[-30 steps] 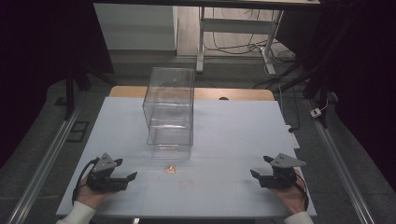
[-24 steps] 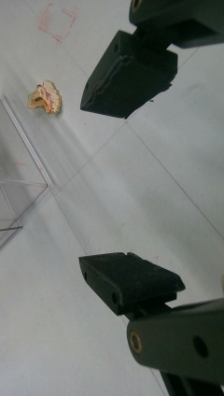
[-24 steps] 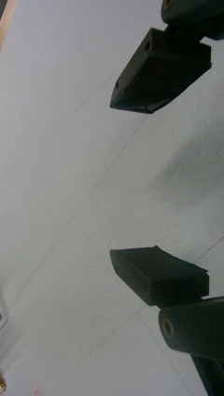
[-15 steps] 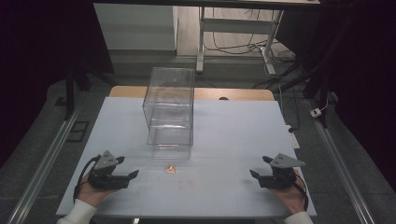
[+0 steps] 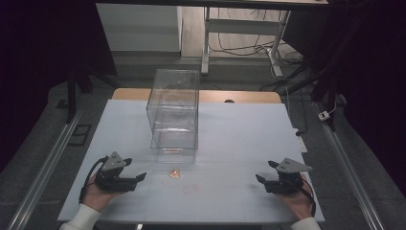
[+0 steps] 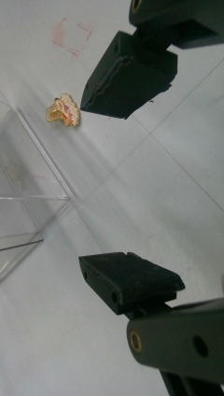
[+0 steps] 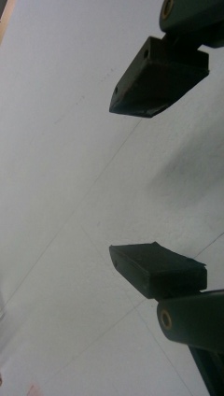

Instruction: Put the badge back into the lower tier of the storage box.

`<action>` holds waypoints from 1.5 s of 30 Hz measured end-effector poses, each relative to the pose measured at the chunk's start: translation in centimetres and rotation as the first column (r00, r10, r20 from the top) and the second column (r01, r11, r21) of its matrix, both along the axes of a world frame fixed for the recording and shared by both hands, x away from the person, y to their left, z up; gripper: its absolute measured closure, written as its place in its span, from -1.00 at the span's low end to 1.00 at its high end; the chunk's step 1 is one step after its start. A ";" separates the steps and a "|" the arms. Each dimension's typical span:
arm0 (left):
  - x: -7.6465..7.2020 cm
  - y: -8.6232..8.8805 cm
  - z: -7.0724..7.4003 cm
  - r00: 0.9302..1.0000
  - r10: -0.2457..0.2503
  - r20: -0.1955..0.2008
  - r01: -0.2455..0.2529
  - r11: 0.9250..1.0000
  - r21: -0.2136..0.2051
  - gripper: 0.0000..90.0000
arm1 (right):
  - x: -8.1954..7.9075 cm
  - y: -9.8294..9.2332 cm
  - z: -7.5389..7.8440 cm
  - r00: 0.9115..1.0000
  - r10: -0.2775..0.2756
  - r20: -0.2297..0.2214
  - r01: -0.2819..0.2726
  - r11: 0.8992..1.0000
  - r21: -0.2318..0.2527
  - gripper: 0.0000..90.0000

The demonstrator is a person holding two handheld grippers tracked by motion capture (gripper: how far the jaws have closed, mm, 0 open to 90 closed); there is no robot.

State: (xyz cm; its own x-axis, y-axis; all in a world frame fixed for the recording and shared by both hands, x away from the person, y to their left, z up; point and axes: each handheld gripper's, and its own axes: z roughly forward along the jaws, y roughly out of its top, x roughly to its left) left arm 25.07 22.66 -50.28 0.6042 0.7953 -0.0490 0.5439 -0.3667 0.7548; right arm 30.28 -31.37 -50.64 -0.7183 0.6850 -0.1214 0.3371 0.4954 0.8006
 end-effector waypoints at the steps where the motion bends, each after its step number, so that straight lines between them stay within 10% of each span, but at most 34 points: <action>1: 0.1 -0.2 0.1 1.000 -0.006 0.000 0.006 1.000 -0.001 -0.49 | 0.0 0.0 0.0 1.000 0.000 0.000 0.000 1.000 0.000 -0.41; 45: 3.1 -7.1 -0.5 0.986 -0.159 -0.045 0.163 0.983 0.084 -0.48 | 0.1 0.3 -0.4 1.000 0.008 -0.016 -0.008 1.000 -0.026 -0.39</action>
State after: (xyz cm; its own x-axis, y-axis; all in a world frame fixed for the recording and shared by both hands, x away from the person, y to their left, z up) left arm 28.21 15.57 -50.76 0.7238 0.6899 -0.0096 0.5001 -0.5150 0.6961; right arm 30.39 -31.05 -51.04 -0.7259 0.6759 -0.1276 0.3453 0.5184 0.7823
